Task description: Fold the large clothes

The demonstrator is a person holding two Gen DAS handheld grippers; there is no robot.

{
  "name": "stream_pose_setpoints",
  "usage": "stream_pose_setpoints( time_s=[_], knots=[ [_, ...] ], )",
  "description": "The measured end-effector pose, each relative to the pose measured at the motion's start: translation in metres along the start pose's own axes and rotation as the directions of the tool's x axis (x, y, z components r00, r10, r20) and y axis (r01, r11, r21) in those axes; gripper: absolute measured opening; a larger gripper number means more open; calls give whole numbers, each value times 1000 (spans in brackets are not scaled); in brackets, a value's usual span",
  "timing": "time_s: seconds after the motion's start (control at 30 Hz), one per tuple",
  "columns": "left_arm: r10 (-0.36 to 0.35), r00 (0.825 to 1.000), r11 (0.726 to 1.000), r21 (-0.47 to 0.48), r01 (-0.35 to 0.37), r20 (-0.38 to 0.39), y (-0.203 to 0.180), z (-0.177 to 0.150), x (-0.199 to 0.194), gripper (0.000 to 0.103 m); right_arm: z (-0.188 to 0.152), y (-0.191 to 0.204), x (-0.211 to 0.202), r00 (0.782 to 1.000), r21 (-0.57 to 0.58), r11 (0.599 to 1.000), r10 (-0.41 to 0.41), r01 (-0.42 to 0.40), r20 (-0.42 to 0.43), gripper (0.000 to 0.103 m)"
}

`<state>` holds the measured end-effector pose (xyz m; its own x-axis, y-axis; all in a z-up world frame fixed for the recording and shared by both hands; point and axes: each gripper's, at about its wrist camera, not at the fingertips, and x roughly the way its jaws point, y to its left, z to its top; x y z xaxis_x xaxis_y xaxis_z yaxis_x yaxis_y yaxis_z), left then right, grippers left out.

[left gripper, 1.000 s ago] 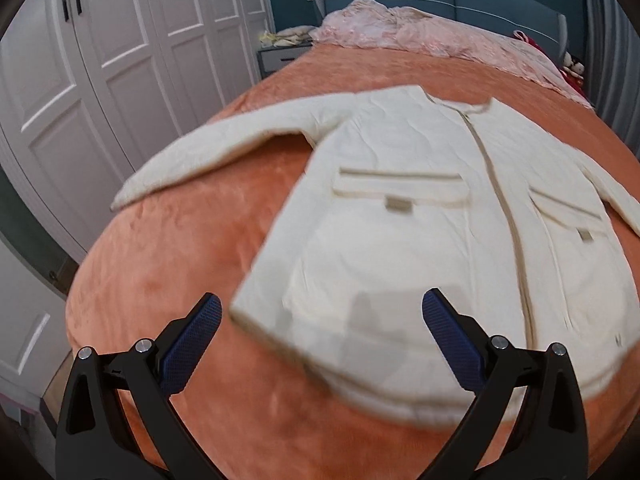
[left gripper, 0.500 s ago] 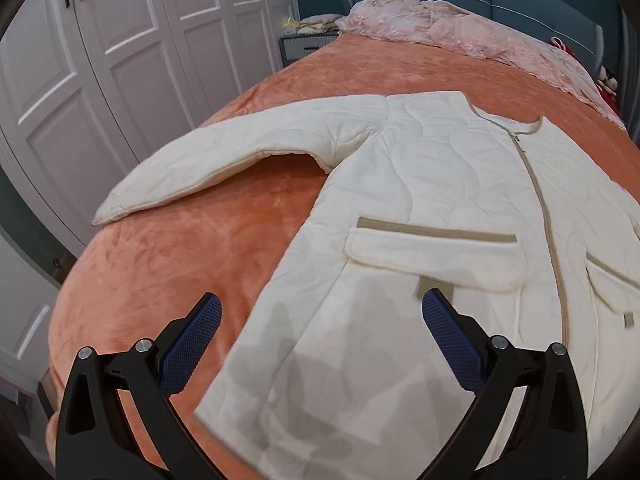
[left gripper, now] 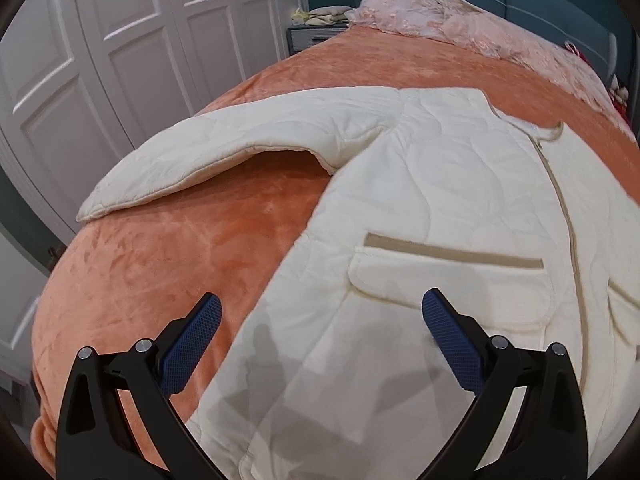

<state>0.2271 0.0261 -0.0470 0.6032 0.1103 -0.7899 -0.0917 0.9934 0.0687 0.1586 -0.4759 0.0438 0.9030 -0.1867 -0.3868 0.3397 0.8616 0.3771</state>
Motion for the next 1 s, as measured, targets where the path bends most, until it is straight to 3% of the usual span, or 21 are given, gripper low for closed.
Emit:
stream_pose_setpoints(
  time_s=[0.07,0.1,0.13,0.17,0.23,0.3,0.4,0.57,0.63,0.73,0.83,0.87,0.9,0.93,1.0],
  knots=[
    [-24,1000,999,-37,23,-6,7,4,2,98,-17,75,14,986,-103,982,152,-158,-63,15],
    [-38,999,998,-58,38,-7,11,8,1,98,-34,115,23,967,-141,960,230,-244,-110,16],
    [-51,999,996,-72,51,-4,15,10,1,98,-52,147,32,945,-168,935,287,-312,-159,25],
    [-63,998,995,-81,63,-1,17,13,0,98,-72,174,38,924,-193,912,325,-362,-200,42],
    [-100,995,990,-98,100,7,23,22,-1,98,-103,206,39,920,-247,893,329,-376,-213,61],
    [-163,987,980,-117,163,15,27,33,-2,98,-127,216,34,917,-257,888,330,-383,-225,62],
    [-276,961,948,-160,274,9,28,50,6,98,-145,197,35,918,-181,917,305,-355,-254,62],
    [-447,893,868,-262,421,-49,4,73,43,98,-145,105,37,954,-34,989,132,-146,-268,64],
    [-511,856,830,-304,467,-80,-13,79,61,98,-151,73,37,958,42,997,81,-72,-275,64],
    [-558,820,805,-322,498,-126,-44,82,84,98,-149,36,45,953,123,992,41,-5,-299,65],
    [-545,824,818,-311,484,-152,-64,84,100,97,-153,13,61,942,201,979,27,43,-333,64],
    [-537,831,822,-307,479,-143,-69,86,101,94,-153,8,67,941,240,969,32,53,-338,60],
    [-528,838,828,-302,472,-138,-71,87,101,75,-152,7,73,941,265,962,31,64,-338,57],
    [-523,841,832,-293,470,-136,-75,89,101,48,-151,3,77,941,283,956,26,75,-337,49],
    [-515,843,840,-283,462,-153,-80,96,103,16,-147,1,85,942,308,948,30,80,-335,35]
  ],
)
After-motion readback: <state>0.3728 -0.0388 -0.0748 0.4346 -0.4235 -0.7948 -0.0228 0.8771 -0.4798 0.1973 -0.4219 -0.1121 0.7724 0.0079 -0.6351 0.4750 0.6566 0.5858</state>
